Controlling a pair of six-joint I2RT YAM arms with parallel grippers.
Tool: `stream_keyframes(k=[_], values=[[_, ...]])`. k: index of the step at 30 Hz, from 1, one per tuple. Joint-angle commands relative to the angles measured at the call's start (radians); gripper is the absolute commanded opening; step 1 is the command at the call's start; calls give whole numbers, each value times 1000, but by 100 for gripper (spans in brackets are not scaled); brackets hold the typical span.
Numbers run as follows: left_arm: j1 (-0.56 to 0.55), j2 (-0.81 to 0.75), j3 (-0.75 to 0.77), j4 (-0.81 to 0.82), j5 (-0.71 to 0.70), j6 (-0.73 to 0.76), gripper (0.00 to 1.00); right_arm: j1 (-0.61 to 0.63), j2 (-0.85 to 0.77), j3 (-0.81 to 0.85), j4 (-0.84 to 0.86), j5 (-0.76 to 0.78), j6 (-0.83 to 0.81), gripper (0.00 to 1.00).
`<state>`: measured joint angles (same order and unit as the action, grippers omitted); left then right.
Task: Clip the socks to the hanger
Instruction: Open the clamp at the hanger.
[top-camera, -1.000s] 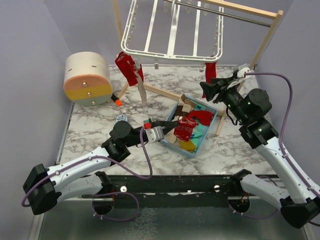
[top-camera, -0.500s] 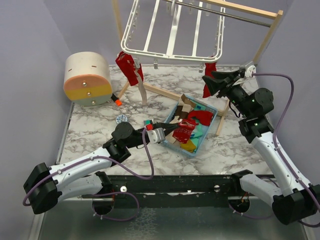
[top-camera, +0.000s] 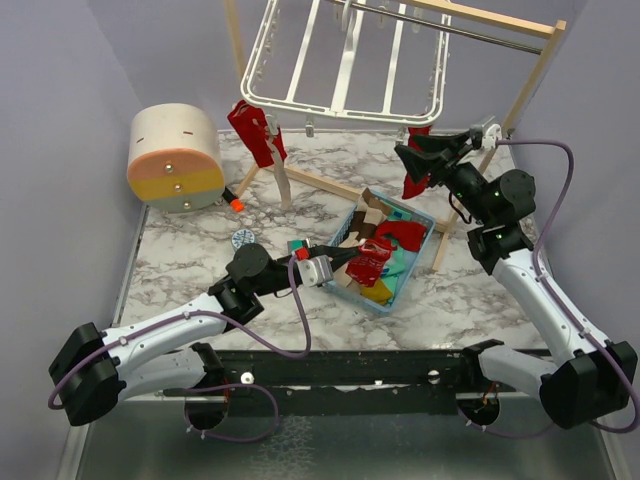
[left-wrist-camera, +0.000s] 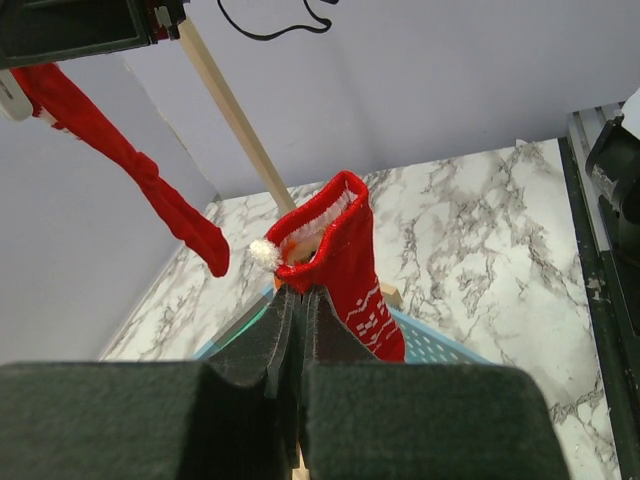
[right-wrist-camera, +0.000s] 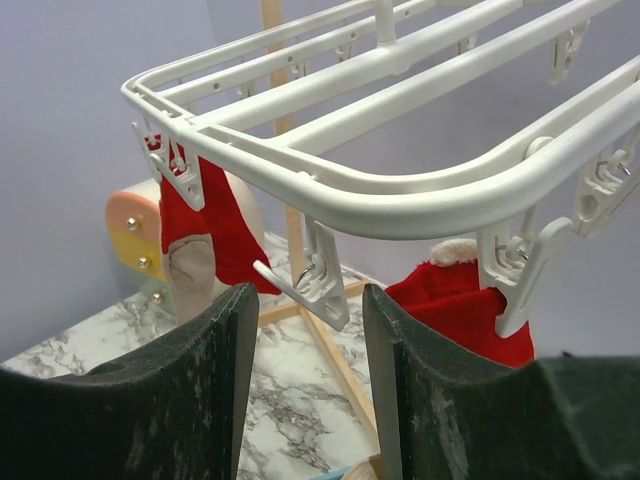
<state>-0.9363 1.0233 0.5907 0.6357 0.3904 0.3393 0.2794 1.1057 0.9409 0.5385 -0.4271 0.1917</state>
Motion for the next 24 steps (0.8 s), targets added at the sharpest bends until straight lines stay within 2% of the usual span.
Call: stream_keyframes(k=[1,15,24], values=[[-4,5,-16,36,-16,4,0,-4,12,15,91,-31,6,52],[-4,13,-19,47,-7,-7,0,-4,64,58,150,-85,21,53],[-4,5,-22,48,-9,-7,0,-5,84,87,132,-94,34,44]])
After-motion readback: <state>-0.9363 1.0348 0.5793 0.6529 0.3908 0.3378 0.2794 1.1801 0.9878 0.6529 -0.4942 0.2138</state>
